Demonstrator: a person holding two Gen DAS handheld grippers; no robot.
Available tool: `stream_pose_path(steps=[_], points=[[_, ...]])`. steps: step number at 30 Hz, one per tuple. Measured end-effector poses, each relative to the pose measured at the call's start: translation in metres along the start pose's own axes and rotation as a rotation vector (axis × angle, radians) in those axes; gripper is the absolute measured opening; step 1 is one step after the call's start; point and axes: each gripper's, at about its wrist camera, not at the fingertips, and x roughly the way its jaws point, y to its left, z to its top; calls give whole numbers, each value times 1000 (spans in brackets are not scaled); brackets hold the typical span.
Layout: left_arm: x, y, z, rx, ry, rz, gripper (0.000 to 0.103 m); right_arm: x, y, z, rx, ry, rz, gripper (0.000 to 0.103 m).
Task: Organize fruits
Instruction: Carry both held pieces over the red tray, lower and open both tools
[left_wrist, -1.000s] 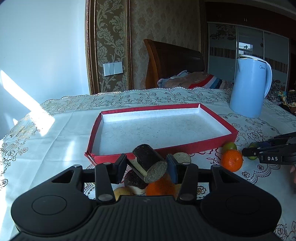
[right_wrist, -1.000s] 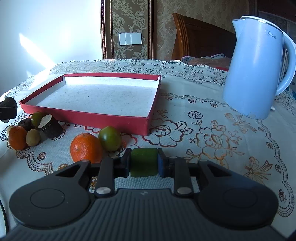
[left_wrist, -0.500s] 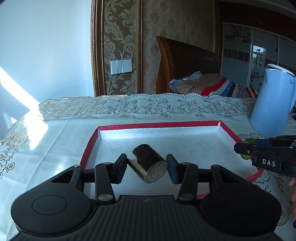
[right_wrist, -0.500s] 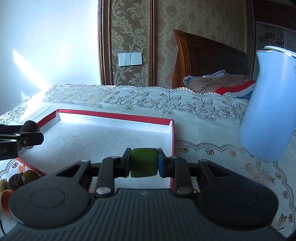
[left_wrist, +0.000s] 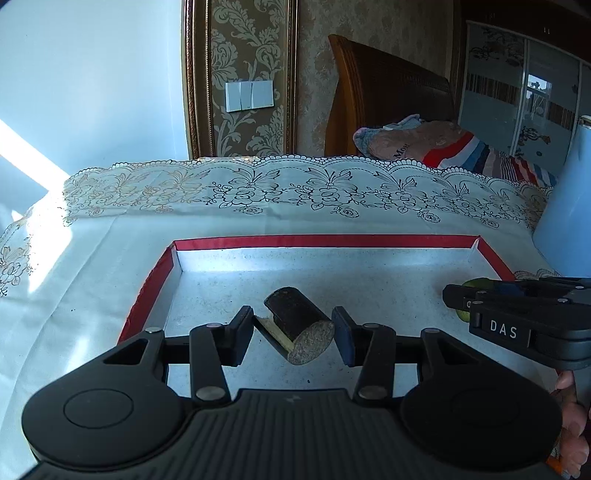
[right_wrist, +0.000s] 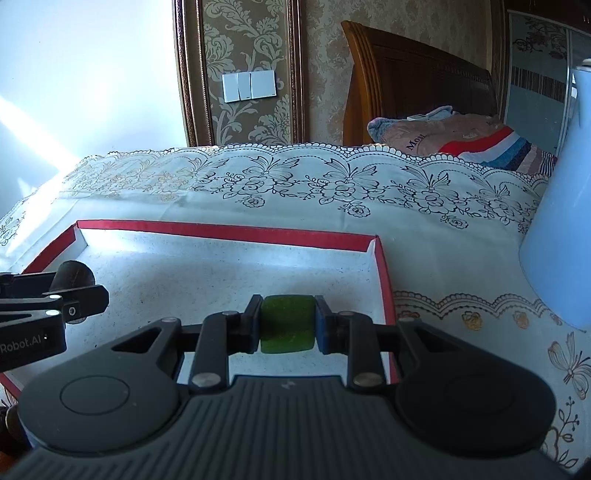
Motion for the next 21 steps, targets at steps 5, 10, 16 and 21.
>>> stream_pose_path(steps=[5,10,16,21], points=[[19,4,5,-26,61,2,46,10,-1,5,14,24,6,26],[25,6,11,-41,71,1,46,15,1,10,5,36,4,26],[31,7,11,-44,103,-31,46,17,2,10,-9,47,7,27],[33,9,12,-55,107,-20,48,16,2,9,-15,48,6,27]])
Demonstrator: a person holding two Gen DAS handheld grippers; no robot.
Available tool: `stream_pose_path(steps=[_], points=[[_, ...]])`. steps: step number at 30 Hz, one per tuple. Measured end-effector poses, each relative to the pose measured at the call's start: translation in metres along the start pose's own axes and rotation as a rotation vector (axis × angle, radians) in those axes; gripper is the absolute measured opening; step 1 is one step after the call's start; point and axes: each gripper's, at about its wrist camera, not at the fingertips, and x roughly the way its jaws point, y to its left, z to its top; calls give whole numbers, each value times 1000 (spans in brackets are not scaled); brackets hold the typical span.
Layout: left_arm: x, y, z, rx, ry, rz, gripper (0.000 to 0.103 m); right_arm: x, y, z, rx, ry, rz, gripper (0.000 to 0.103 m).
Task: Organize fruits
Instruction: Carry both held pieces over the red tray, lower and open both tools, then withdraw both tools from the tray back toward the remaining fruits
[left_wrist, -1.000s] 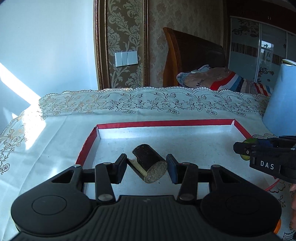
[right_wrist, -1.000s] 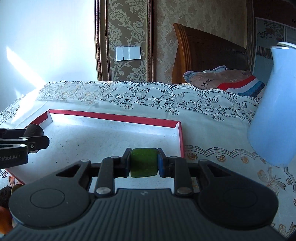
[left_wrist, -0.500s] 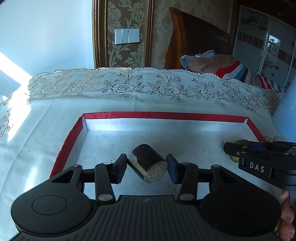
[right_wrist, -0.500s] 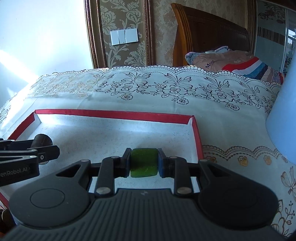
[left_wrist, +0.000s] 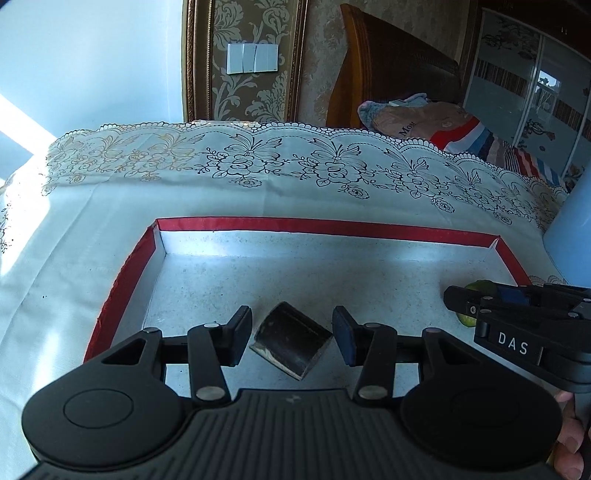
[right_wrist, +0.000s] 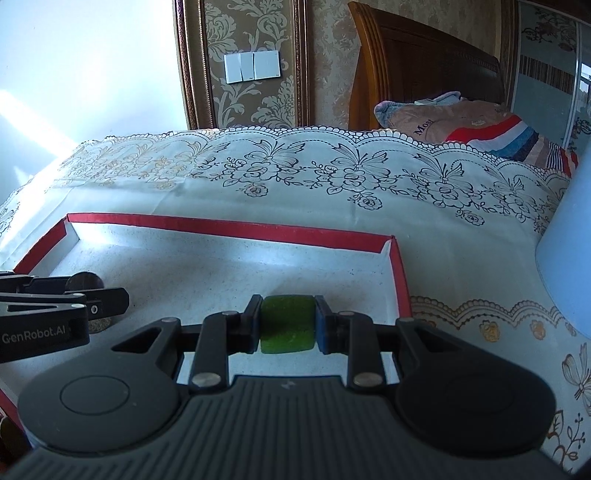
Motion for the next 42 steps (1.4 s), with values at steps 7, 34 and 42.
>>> stream_pose_path(steps=[7,34,42], points=[[-2,2,-1,-7,-10,8,61,0,0,0,-3,0,-3,27],[-28,2,-8,9,-102,33,67,-14,4,-6,-17,-34,-13,56],[-48,0,-19,30,-154,60,67,-24,1,-9,-6,-49,-11,57]])
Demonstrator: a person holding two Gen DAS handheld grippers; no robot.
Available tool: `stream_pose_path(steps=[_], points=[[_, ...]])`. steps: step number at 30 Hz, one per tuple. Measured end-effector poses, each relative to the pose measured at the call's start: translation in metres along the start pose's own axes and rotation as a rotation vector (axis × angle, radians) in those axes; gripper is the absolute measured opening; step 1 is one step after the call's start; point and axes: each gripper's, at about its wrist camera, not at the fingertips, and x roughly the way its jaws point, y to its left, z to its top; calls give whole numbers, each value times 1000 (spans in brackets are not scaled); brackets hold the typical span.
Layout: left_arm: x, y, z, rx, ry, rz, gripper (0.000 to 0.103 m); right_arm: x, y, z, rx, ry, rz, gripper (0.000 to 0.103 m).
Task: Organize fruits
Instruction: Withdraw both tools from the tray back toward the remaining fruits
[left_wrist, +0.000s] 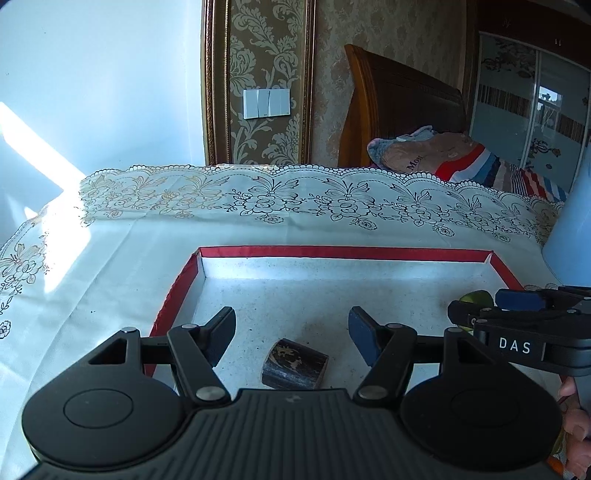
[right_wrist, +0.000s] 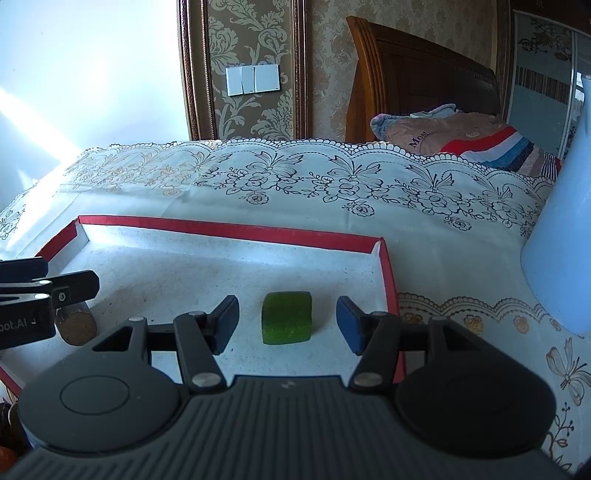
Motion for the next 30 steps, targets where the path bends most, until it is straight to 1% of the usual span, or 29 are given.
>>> stream_pose_path(steps=[2,4,6,7,9,10,11,14,17,21,25,27,28,30], points=[[-7,-1,-3,5,-15,3,67,-4,-1,-2,5,-8,-5,66],[-13,-1,-6,13,-30,5,67,-8,-3,-4,5,-14,-11,68],[-21,-2,-9,18,-47,7,72,-16,-5,-6,15,-23,-6,68],[-24,-2,-11,18,-60,8,77,-20,-7,-8,23,-27,-2,68],[-34,-2,-16,12,-90,21,78,-28,-10,-11,38,-35,4,68],[-37,-2,-18,14,-97,22,78,-34,-12,-14,51,-40,8,71],[-40,-1,-20,14,-100,19,78,-38,-14,-16,62,-46,11,76],[-49,3,-27,-17,-99,3,78,-53,-18,-24,75,-69,18,77],[-60,13,-34,-65,-98,-23,78,-69,-19,-33,68,-99,7,77],[-74,25,-44,-113,-110,-32,78,-90,-20,-49,59,-128,13,77],[-83,33,-56,-123,-112,-16,78,-106,-18,-64,52,-145,24,77],[-88,36,-63,-118,-112,-13,78,-114,-18,-72,56,-159,28,82],[-91,38,-68,-115,-110,-14,78,-119,-19,-76,59,-166,31,83],[-97,42,-76,-116,-106,-35,78,-124,-20,-84,58,-171,40,83]])
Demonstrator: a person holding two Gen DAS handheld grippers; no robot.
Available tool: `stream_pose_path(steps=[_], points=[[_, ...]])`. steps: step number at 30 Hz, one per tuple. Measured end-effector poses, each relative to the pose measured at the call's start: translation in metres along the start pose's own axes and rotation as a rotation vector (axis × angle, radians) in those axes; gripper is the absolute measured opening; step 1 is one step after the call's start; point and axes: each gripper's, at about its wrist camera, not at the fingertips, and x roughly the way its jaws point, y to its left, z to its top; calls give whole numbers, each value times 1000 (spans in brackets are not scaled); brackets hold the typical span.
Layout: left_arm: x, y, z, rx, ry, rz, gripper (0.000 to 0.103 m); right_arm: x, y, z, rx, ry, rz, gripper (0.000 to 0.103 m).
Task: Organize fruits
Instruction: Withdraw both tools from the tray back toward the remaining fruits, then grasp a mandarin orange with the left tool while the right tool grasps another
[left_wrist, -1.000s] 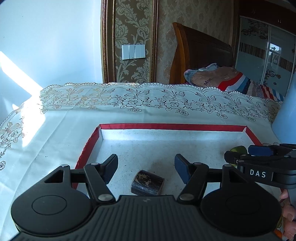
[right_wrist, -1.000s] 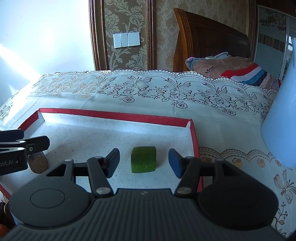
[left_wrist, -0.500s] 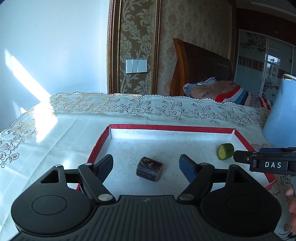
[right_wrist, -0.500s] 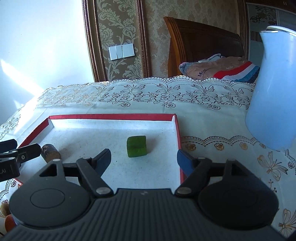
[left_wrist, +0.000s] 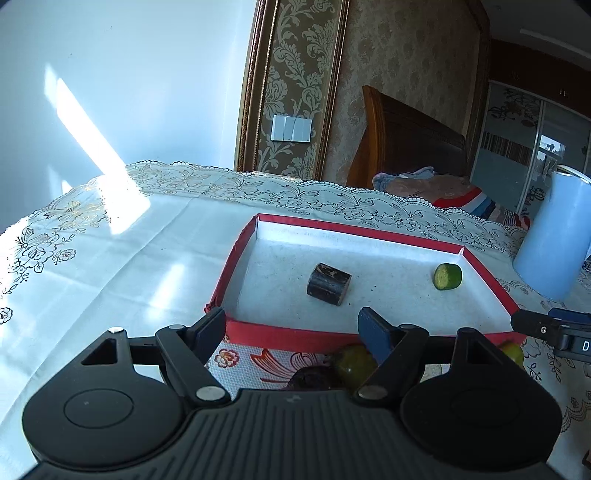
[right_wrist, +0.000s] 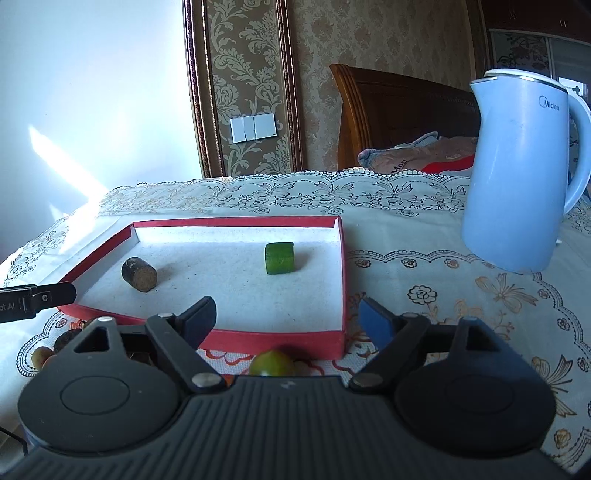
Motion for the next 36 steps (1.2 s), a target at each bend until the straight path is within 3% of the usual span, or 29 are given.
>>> stream_pose_path(steps=[9,22,27,34,35,36], points=[[-22,-16,-25,111,35,-168,79,-6,-1,-18,2,28,-1,84],[-18,-62,-55,385,64,-105,79,-13,-10,-23,32,27,-16,86],[-16,-63,-56,400,69,-90,78,-9,-11,-25,31,53,-13,86],[-20,-49,-52,349,53,-77,52,-13,-10,-28,30,55,2,86],[-21,-48,-52,345,53,-87,39,-14,-11,-29,33,55,4,86],[-22,-47,-52,340,58,-103,38,-14,-11,-29,32,54,4,86]])
